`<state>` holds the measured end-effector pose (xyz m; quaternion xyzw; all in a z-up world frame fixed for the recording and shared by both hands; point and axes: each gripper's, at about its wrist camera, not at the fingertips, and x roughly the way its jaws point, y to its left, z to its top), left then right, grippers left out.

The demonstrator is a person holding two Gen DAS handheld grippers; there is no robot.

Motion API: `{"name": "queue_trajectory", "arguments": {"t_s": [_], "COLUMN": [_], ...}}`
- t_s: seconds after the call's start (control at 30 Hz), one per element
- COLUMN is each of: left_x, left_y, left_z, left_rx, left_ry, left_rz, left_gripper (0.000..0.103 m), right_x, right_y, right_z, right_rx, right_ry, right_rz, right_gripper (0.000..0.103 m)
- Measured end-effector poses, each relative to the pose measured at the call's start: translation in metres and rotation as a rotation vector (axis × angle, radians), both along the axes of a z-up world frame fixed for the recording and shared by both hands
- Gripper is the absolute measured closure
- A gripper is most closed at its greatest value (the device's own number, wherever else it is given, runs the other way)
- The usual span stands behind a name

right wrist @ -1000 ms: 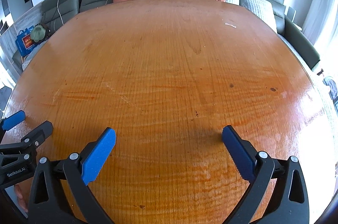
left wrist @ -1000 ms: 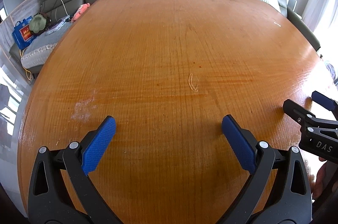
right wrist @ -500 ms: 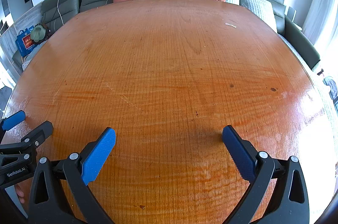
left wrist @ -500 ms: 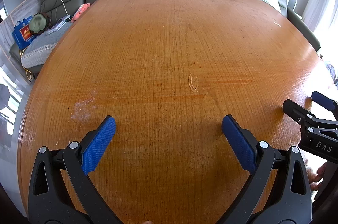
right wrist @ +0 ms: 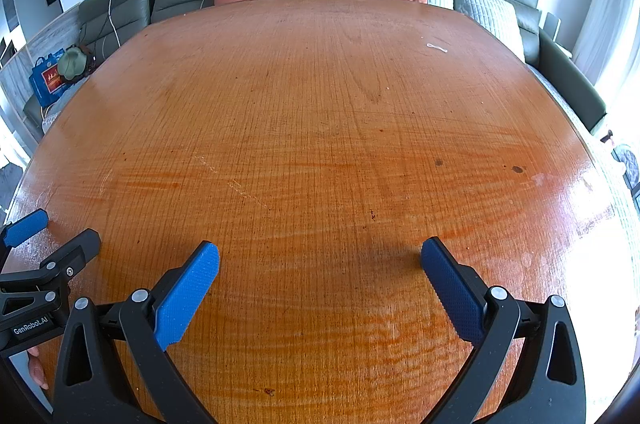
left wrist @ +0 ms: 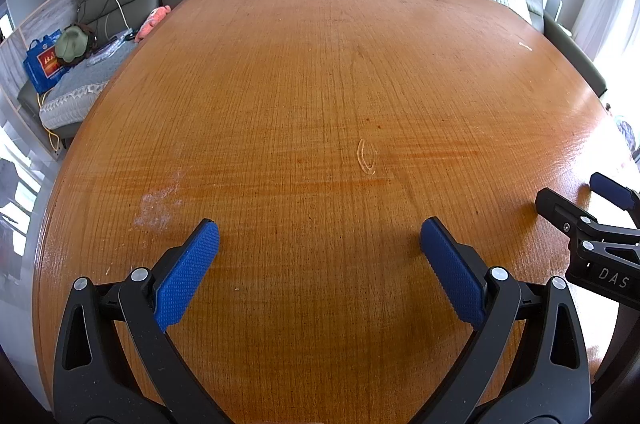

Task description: Collect trash

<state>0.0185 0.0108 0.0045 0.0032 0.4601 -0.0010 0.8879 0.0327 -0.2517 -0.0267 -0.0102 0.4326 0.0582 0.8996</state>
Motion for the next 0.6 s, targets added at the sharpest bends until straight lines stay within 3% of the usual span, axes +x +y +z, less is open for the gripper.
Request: {"name": "queue_trajectory", "arguments": {"t_s": [0.6], "left_x": [0.0008], "left_y": [0.0005], "left_z": [0.0002], "left_rx": [-0.002], "left_ry": [0.000], "left_rz": [0.000], "left_gripper": [0.006], "right_x": [0.0001], "right_y": [0.0002], "right_z": [0.0002], "right_rx": [0.000], "right_ry": [0.000], "right_rz": [0.000], "right_gripper": [0.003]}}
